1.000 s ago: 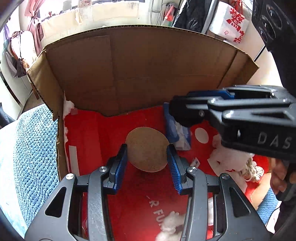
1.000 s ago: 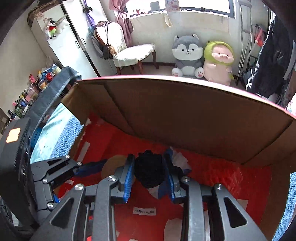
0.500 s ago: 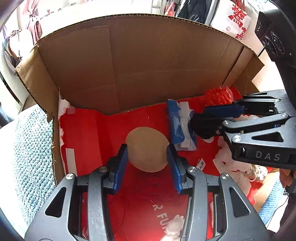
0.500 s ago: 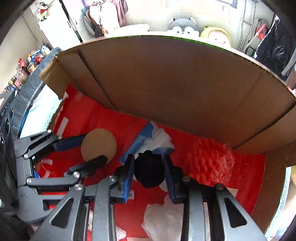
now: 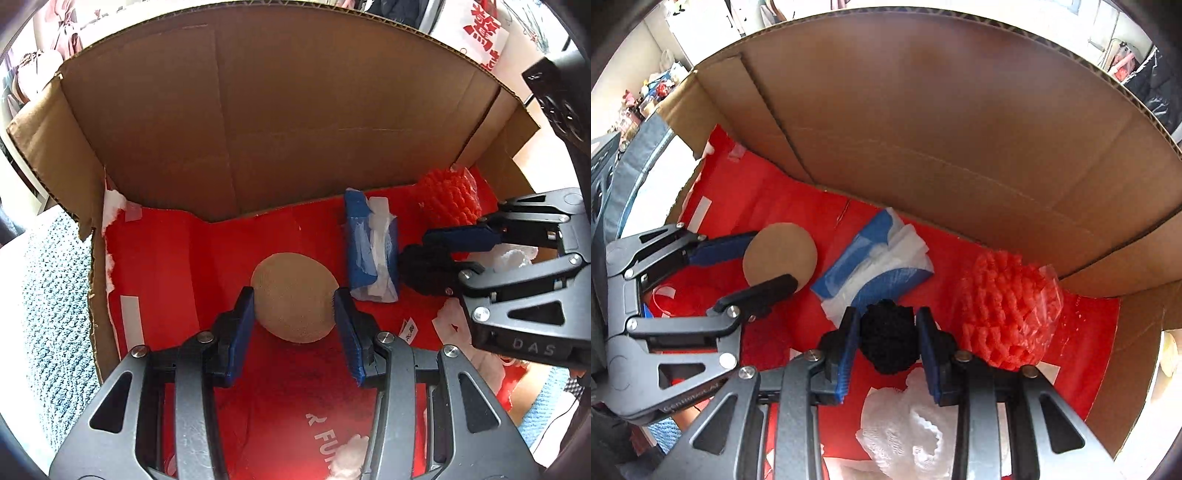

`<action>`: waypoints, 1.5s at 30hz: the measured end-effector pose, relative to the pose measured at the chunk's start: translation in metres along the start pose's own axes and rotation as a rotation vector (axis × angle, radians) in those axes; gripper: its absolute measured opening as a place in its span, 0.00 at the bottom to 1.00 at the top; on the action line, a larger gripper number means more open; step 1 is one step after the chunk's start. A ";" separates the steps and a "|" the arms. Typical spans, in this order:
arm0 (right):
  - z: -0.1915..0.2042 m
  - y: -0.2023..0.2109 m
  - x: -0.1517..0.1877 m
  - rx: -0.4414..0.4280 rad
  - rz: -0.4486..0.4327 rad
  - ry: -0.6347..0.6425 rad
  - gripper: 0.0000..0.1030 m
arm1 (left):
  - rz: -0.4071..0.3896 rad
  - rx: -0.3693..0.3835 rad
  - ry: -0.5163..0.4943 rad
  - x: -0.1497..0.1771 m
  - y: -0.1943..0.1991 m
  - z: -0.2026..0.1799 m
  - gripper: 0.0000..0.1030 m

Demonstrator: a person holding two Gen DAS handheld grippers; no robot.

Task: Organize soft objects
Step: 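Lower both held items onto the red floor and open both grippers, then withdraw both open grippers up and back from the box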

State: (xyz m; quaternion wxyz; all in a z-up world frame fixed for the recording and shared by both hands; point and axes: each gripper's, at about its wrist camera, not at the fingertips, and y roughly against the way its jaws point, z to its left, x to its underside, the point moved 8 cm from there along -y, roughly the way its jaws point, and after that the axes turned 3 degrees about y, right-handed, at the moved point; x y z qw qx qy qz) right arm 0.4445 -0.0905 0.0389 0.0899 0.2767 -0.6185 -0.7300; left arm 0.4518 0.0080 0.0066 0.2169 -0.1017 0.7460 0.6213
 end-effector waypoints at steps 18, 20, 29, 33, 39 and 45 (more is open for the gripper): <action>0.012 -0.019 -0.006 0.019 0.049 0.028 0.37 | 0.012 -0.025 -0.016 -0.009 -0.011 -0.017 0.43; 0.013 -0.019 -0.007 0.018 0.050 0.031 0.39 | 0.014 -0.025 -0.016 -0.007 -0.015 -0.016 0.45; 0.014 -0.019 -0.008 0.013 0.043 0.042 0.43 | 0.004 -0.026 -0.024 -0.005 -0.009 -0.020 0.52; 0.014 -0.014 -0.006 0.008 0.031 0.042 0.47 | 0.004 -0.029 -0.027 -0.004 -0.006 -0.020 0.53; 0.013 -0.006 -0.001 -0.008 0.020 0.047 0.48 | 0.004 -0.035 -0.028 -0.004 0.000 -0.023 0.53; 0.011 0.012 0.005 -0.008 -0.014 0.038 0.58 | -0.022 -0.026 -0.023 0.000 0.013 -0.023 0.60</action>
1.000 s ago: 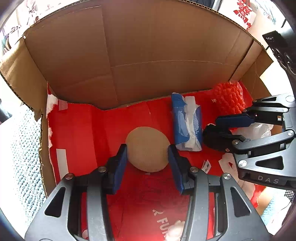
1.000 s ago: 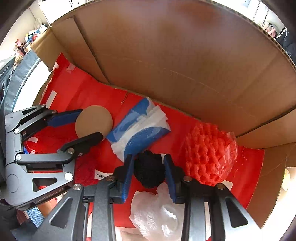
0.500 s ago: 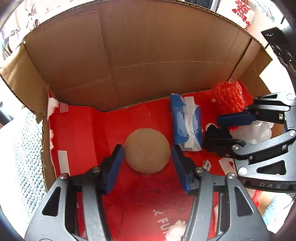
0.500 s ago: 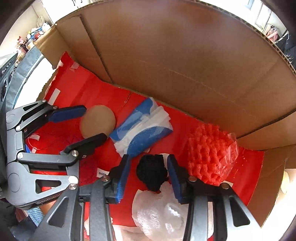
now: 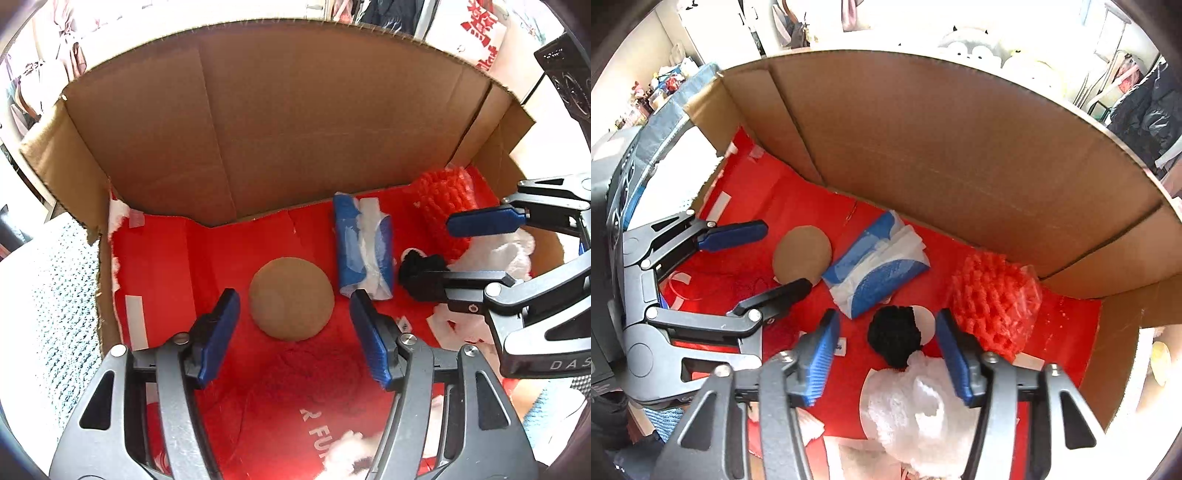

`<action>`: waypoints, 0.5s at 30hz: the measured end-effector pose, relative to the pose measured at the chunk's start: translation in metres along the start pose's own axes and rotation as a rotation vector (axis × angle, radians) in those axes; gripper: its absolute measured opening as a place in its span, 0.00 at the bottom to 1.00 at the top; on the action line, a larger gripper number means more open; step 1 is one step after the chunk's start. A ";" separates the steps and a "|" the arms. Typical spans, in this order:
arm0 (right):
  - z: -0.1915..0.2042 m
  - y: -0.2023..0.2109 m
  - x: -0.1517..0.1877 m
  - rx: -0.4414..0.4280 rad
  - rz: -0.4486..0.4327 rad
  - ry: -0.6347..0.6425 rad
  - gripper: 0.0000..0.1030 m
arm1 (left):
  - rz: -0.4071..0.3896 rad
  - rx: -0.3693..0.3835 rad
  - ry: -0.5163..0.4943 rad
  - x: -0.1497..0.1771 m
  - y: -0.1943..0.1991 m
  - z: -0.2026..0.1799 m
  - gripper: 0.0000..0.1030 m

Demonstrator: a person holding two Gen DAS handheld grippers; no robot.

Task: Organize soft objects
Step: 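Withdraw both open grippers up and back from the box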

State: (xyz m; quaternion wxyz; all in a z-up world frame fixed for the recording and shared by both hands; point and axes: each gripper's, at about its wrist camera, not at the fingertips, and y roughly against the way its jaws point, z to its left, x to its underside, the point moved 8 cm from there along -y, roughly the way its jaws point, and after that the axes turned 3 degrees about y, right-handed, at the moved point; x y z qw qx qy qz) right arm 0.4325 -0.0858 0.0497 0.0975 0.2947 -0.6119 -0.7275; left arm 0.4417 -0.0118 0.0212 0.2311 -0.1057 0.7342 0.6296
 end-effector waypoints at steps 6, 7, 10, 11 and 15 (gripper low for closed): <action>-0.005 0.034 0.008 0.001 -0.068 -0.032 0.68 | -0.060 0.011 0.001 0.008 0.033 -0.006 0.72; -0.006 0.039 0.010 0.006 -0.080 -0.035 0.71 | -0.073 0.016 0.000 0.010 0.035 -0.005 0.74; -0.007 0.062 0.014 0.010 -0.130 -0.050 0.75 | -0.124 0.027 0.001 0.015 0.057 -0.011 0.75; -0.008 0.070 0.017 0.012 -0.148 -0.059 0.78 | -0.140 0.026 0.004 0.017 0.063 -0.011 0.76; -0.012 0.101 0.030 0.021 -0.220 -0.091 0.85 | -0.215 0.018 0.017 0.025 0.093 -0.015 0.83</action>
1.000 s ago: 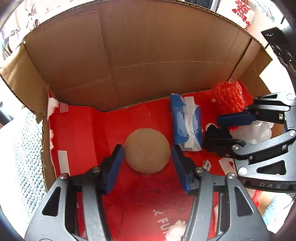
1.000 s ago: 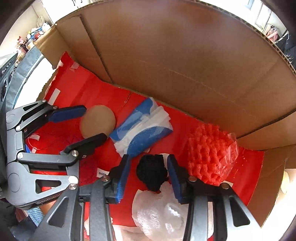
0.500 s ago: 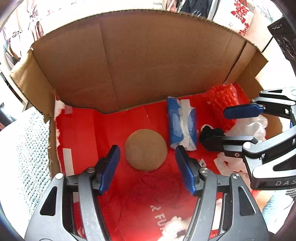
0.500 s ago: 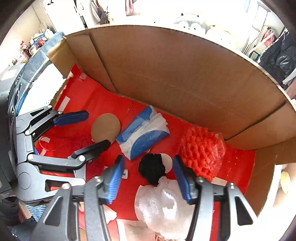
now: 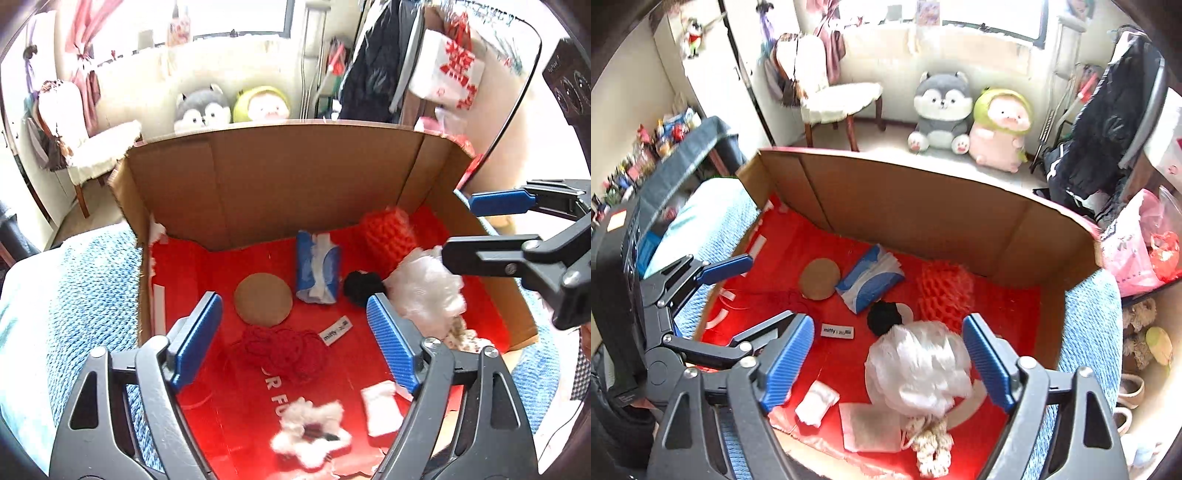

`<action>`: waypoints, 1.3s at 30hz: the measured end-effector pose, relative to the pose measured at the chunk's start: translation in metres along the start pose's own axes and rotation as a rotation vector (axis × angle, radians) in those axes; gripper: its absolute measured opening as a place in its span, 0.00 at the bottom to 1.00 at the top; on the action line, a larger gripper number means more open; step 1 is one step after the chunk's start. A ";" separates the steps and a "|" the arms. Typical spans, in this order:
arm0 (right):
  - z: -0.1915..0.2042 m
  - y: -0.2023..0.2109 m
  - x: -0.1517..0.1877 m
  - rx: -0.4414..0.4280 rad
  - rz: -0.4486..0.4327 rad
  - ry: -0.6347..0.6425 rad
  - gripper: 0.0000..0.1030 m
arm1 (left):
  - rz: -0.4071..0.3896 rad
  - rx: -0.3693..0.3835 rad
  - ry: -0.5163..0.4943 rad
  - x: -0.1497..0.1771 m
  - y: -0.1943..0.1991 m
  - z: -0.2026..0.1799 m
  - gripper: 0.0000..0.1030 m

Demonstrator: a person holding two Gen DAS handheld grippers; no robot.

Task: Organize soft objects
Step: 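Withdraw both open grippers up and back from the box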

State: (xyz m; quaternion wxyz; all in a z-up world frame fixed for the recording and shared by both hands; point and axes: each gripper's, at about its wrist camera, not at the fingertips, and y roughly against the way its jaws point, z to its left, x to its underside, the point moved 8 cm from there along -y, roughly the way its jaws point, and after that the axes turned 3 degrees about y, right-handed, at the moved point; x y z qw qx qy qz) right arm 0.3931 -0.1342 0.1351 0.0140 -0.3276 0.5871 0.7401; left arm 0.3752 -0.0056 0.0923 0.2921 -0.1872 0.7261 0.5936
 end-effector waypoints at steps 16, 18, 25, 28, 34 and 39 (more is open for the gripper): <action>-0.011 0.059 0.055 0.230 -0.298 -0.029 1.00 | -0.275 -0.081 0.036 0.024 0.067 -0.018 0.91; -0.010 0.056 0.066 0.240 -0.328 -0.033 1.00 | -0.300 -0.094 0.030 0.029 0.066 -0.023 0.91; -0.007 0.044 0.095 0.298 -0.440 -0.040 1.00 | -0.328 -0.099 0.039 0.050 0.057 -0.029 0.91; -0.006 0.035 0.102 0.305 -0.458 -0.044 1.00 | -0.331 -0.103 0.028 0.057 0.049 -0.031 0.91; -0.010 0.016 0.109 0.323 -0.476 -0.047 1.00 | -0.324 -0.107 0.036 0.064 0.033 -0.029 0.91; -0.015 0.006 0.112 0.318 -0.486 -0.059 1.00 | -0.322 -0.135 0.018 0.069 0.023 -0.028 0.91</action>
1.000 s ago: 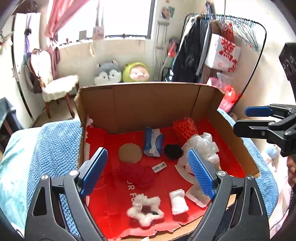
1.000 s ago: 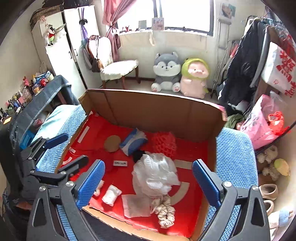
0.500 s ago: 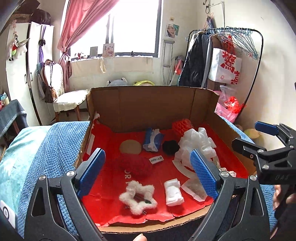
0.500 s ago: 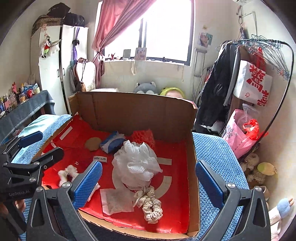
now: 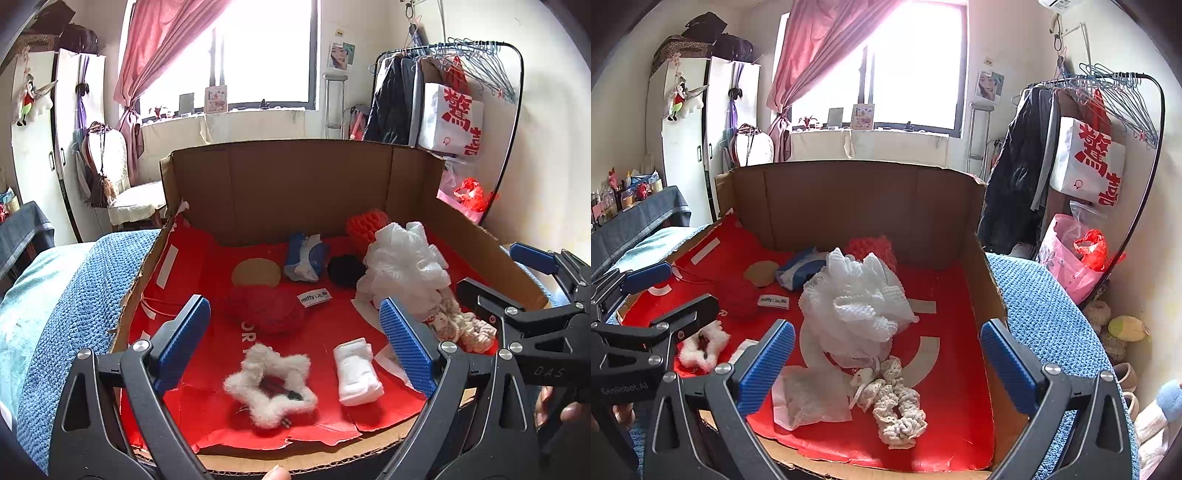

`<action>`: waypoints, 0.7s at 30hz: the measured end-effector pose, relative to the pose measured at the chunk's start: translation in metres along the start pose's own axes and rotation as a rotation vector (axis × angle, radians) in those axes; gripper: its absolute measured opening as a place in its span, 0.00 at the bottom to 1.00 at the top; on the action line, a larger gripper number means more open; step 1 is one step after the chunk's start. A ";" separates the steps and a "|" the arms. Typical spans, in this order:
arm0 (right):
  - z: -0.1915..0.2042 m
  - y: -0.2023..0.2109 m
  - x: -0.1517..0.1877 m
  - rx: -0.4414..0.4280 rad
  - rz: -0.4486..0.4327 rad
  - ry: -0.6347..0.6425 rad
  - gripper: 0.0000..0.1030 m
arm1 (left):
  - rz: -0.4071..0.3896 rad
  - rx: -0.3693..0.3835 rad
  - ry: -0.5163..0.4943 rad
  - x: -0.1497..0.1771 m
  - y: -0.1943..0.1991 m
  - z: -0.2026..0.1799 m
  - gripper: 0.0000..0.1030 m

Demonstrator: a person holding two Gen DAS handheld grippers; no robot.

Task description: Organize soft objects

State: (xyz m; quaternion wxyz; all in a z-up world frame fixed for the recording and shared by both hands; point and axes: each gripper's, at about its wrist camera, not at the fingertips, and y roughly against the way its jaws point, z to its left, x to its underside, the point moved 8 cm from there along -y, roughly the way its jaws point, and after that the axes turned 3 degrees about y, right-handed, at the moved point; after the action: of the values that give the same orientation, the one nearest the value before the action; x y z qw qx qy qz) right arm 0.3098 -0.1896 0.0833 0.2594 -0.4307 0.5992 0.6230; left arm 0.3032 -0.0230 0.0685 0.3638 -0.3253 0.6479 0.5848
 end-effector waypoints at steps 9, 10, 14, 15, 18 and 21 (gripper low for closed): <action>0.003 -0.010 0.011 -0.003 0.014 -0.003 1.00 | 0.008 -0.037 -0.006 0.008 -0.009 0.006 0.91; 0.003 -0.011 0.012 -0.007 0.014 -0.006 1.00 | 0.011 -0.038 -0.007 0.009 -0.010 0.006 0.91; 0.003 -0.012 0.013 -0.007 0.012 -0.009 1.00 | 0.025 -0.046 -0.010 0.014 -0.013 0.008 0.91; 0.003 -0.012 0.013 -0.007 0.014 -0.011 1.00 | 0.025 -0.044 -0.006 0.014 -0.013 0.009 0.91; 0.004 -0.013 0.014 -0.009 0.016 -0.012 1.00 | 0.010 -0.045 0.009 0.015 -0.010 0.013 0.91; 0.006 -0.011 0.014 0.005 0.004 -0.003 1.00 | 0.005 -0.045 0.012 0.015 -0.008 0.014 0.91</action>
State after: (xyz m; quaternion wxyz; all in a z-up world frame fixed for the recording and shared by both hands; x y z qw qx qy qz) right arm 0.3109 -0.1852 0.0646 0.2599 -0.4278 0.6012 0.6229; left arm 0.3036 -0.0099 0.0503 0.3509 -0.3352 0.6376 0.5984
